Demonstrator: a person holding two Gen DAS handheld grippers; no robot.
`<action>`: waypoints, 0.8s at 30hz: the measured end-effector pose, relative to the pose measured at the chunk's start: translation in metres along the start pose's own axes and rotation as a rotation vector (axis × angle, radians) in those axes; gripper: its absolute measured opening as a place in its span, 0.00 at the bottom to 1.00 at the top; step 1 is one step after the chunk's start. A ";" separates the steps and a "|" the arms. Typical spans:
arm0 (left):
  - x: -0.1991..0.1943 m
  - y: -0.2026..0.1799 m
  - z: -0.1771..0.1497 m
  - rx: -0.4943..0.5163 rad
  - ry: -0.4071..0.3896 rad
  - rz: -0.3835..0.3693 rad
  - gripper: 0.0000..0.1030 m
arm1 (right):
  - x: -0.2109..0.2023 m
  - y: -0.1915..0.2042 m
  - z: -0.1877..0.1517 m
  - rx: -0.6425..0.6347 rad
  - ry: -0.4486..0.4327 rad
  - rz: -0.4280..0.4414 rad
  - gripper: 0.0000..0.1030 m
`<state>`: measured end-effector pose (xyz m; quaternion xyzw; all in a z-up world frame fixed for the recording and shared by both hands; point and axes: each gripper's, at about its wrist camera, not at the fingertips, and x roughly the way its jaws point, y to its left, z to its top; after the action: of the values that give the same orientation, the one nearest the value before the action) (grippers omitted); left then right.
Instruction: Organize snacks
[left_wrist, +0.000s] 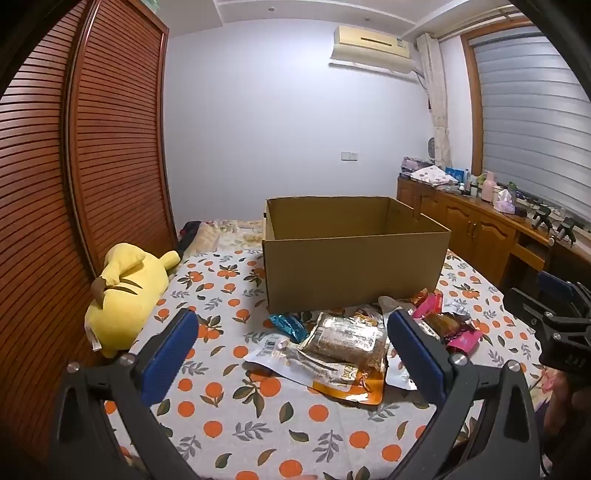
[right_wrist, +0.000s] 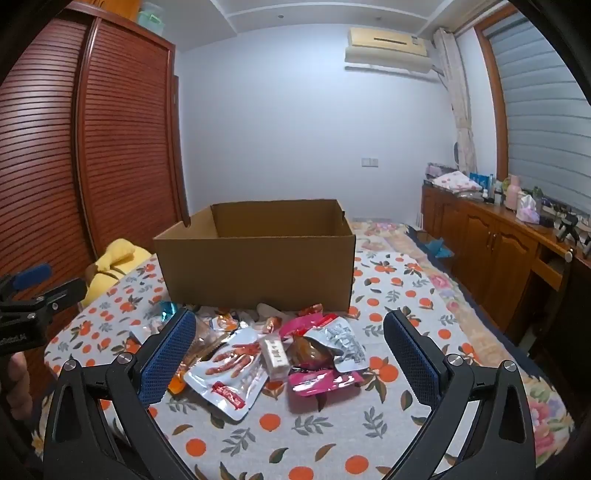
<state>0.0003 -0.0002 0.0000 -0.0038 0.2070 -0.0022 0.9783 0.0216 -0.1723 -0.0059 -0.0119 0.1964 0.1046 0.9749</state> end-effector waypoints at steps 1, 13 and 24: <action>0.000 0.000 0.000 -0.001 0.000 0.000 1.00 | 0.000 0.000 0.000 0.005 -0.001 0.003 1.00; 0.001 -0.002 -0.001 0.011 0.003 0.001 1.00 | -0.001 0.001 0.002 0.000 -0.007 -0.002 1.00; -0.003 -0.002 0.000 0.007 -0.002 0.003 1.00 | -0.003 -0.001 0.001 0.002 -0.011 -0.003 1.00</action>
<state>-0.0025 -0.0023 0.0017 0.0001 0.2060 -0.0016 0.9786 0.0194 -0.1741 -0.0034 -0.0107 0.1911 0.1033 0.9761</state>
